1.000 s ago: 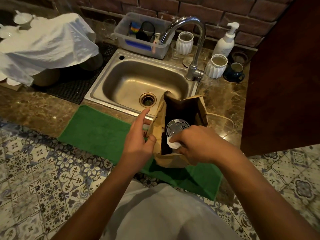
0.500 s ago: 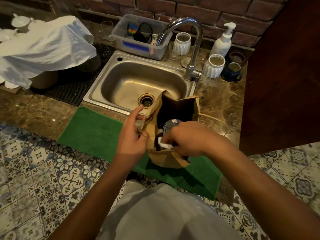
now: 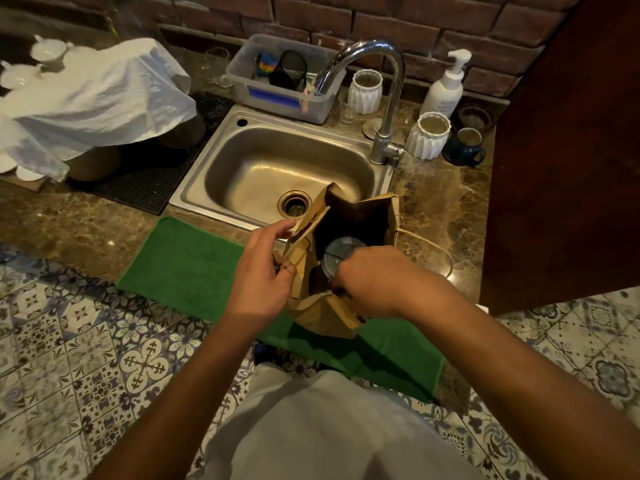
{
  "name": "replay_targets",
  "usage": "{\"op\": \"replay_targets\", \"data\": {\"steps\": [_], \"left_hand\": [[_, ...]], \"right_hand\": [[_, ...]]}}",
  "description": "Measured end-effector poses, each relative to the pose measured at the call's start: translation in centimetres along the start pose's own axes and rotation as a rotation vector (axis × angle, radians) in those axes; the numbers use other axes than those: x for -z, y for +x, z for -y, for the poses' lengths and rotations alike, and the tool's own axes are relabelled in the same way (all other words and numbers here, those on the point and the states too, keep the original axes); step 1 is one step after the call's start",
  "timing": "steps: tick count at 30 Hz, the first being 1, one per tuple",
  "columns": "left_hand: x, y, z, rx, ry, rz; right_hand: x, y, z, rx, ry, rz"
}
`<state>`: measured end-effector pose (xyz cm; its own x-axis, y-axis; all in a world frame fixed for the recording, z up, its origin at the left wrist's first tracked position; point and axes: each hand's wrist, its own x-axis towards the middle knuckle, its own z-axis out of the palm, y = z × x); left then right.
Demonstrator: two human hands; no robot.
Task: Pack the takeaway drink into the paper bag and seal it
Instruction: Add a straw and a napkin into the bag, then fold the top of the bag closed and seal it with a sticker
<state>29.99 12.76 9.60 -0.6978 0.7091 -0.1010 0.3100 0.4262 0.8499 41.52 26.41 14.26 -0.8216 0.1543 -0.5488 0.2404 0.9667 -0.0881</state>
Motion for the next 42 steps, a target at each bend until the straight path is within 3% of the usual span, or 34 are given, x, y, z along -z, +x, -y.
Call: {"op": "replay_targets", "data": {"steps": [4,8,10,14,18,22,27,30,33,36,38,42], "left_hand": [[0.2,0.3,0.1,0.016,0.001,-0.042],[-0.4,-0.1,0.4,0.086,-0.021,-0.057],[-0.8,-0.5,0.5,0.15,-0.074,-0.066],[-1.1,-1.0,0.7,0.182,-0.126,-0.076],[-0.6,-0.1,1.4,0.164,-0.126,-0.047],[0.4,1.9,0.5,0.134,-0.119,-0.006],[1.1,5.5,-0.7,0.004,-0.055,-0.092],[0.9,5.8,-1.1,-0.088,-0.024,-0.045],[0.8,4.7,-1.0,-0.104,0.194,0.06],[0.9,3.9,-0.3,-0.155,0.426,0.143],[0.6,4.0,0.1,-0.192,0.5,0.175],[0.1,5.1,1.2,-0.251,0.445,0.142]], "right_hand": [[0.8,-1.2,-1.5,0.007,0.13,-0.152],[0.9,-0.9,-3.8,-0.182,0.354,-0.747],[0.3,0.0,-5.2,-0.342,0.419,-0.892],[-1.6,1.8,-8.1,-0.606,0.47,-0.677],[-2.0,1.4,-8.9,-0.468,1.003,-0.557],[-1.8,1.2,-7.6,-0.423,1.393,-0.622],[-1.3,0.4,-5.3,-0.353,1.899,-0.558],[-2.2,0.1,-4.2,-0.297,1.992,-0.536],[-3.3,0.1,-4.0,-0.314,2.066,-0.608],[-3.5,0.0,-4.7,-0.335,2.059,-0.625],[-3.6,-0.4,-5.4,-0.344,1.88,-0.579],[-3.4,-0.6,-7.5,-0.613,0.769,-0.666]]}}
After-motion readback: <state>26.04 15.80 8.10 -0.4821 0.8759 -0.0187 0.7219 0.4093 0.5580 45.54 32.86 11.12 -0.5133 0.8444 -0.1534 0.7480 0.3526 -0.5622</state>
